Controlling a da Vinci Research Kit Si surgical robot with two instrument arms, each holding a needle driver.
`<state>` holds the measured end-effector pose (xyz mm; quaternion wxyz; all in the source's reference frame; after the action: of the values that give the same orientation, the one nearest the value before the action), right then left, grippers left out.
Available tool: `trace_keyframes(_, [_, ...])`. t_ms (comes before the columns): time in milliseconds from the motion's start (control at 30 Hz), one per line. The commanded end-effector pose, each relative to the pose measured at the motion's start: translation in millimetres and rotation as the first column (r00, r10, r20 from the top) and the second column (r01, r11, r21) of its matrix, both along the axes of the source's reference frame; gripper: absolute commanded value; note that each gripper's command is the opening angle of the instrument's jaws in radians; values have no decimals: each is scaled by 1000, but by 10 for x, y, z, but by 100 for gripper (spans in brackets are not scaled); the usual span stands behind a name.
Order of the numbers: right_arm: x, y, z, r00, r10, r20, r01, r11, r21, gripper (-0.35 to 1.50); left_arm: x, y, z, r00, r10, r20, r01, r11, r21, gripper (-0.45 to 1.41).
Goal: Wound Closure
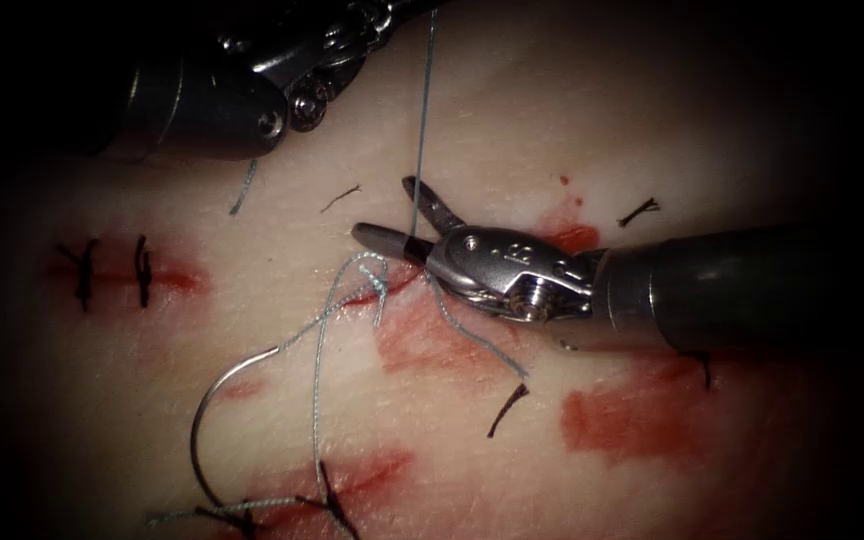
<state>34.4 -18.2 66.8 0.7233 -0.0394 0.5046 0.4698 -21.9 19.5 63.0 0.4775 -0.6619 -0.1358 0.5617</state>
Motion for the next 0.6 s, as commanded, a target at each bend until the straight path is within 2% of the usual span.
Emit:
trace_keyframes(33, [9, -3, 1, 1000, -1, -3, 1, 1000, 0, 126, -5, 0, 5, 1000, 1, 0, -1, 1000, 0, -45])
trace_keyframes(600, [6, -7, -15, 1000, -10, -12, 10, 1000, 10, 126, -5, 0, 6, 1000, 2, 4, -2, 1000, -2, -45])
